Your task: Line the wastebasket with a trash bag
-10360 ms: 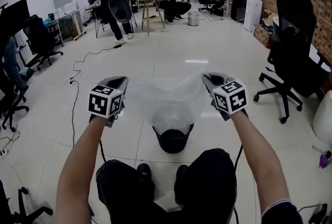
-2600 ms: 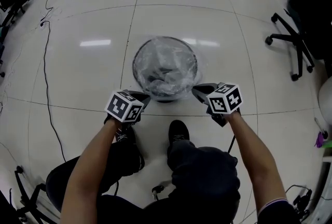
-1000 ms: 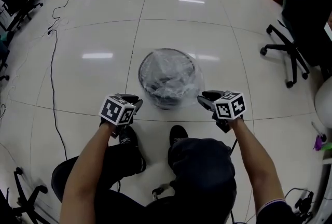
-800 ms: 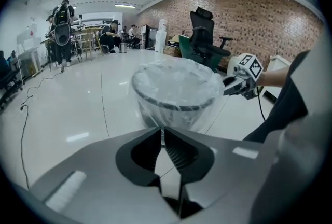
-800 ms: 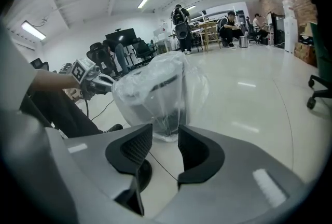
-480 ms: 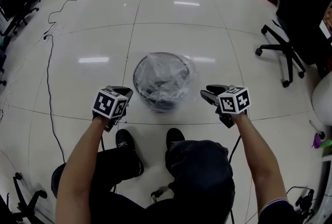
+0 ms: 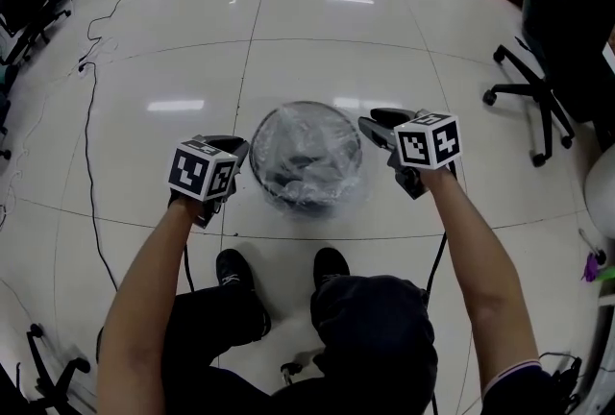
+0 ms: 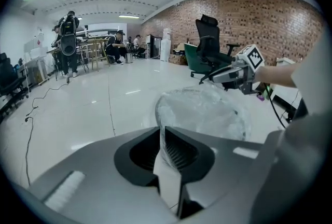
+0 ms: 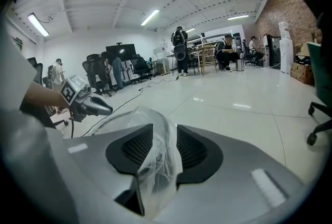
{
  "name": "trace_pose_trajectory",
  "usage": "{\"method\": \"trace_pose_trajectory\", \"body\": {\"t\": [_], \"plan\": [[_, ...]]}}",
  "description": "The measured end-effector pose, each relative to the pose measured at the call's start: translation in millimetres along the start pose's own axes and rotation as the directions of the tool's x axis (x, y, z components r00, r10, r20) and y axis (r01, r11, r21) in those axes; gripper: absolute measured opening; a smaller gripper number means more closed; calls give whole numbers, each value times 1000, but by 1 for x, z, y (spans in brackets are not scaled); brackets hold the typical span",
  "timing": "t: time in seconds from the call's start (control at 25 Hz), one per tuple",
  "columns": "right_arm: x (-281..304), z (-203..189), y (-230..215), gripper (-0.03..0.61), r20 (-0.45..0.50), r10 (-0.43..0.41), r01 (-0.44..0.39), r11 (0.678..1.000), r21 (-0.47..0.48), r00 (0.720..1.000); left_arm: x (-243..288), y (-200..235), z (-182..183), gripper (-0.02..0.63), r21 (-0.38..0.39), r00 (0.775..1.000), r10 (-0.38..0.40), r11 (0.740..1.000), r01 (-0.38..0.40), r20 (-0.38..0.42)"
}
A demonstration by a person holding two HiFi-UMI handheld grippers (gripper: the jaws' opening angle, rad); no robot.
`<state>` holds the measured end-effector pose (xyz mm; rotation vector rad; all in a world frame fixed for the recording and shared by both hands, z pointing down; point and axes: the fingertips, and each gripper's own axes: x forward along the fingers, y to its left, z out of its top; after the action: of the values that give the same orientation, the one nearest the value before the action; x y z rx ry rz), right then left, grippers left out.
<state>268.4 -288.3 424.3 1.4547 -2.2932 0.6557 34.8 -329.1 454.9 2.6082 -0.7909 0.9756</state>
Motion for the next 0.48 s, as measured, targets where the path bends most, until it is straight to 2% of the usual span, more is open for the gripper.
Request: {"method": "trace_pose_trajectory", "body": {"t": [0.32, 0.4, 0.48], "plan": [[43, -8, -2, 139, -69, 44, -43, 999, 6, 997, 33, 11, 11, 69, -11, 999, -39, 999, 38, -34], [48, -14, -4, 93, -98, 55, -56, 998, 2, 994, 38, 14, 14, 69, -20, 999, -47, 999, 46, -28], [51, -17, -6, 10, -117, 69, -69, 998, 1, 991, 41, 15, 17, 69, -16, 998, -56, 998, 56, -20]]}}
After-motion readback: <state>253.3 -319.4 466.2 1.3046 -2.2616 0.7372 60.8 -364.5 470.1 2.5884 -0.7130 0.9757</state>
